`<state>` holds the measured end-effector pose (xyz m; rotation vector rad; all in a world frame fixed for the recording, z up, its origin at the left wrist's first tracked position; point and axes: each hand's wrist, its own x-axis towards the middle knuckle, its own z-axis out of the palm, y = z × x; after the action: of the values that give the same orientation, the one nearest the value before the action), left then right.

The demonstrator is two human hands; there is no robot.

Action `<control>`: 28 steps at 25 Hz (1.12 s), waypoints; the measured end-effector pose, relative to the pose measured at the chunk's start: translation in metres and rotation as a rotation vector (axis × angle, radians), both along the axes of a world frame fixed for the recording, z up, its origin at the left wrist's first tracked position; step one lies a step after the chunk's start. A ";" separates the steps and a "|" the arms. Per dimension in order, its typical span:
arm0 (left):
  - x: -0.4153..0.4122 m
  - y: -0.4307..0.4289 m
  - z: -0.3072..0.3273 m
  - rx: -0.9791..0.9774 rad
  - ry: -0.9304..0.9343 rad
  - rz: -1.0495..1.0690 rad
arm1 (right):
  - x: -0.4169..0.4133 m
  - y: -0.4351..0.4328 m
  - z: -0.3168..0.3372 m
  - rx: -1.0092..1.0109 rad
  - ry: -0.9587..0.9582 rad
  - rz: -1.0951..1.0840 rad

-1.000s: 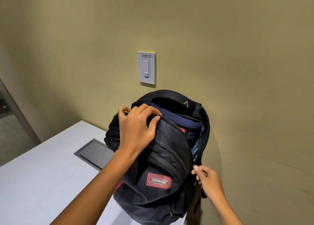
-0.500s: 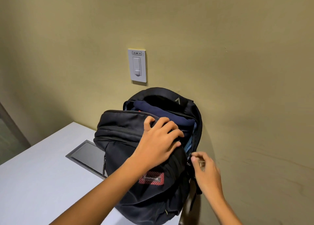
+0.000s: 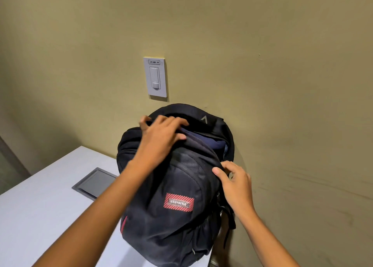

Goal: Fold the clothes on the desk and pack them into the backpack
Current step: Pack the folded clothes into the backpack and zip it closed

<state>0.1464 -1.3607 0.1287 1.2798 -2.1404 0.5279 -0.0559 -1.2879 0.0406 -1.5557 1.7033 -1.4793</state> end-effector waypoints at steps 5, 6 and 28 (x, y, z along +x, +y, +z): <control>0.007 -0.020 0.022 -0.051 0.150 0.011 | 0.006 -0.011 0.008 -0.126 0.007 -0.028; -0.002 -0.025 0.026 -0.068 0.173 0.020 | 0.007 -0.016 0.009 -0.151 0.011 -0.090; -0.040 -0.048 -0.024 -0.196 0.355 0.127 | 0.013 -0.030 0.008 -0.365 0.075 -0.274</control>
<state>0.1068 -1.4088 0.1044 1.2957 -1.6827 0.5063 -0.0431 -1.3182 0.0490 -1.6173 1.8243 -1.9854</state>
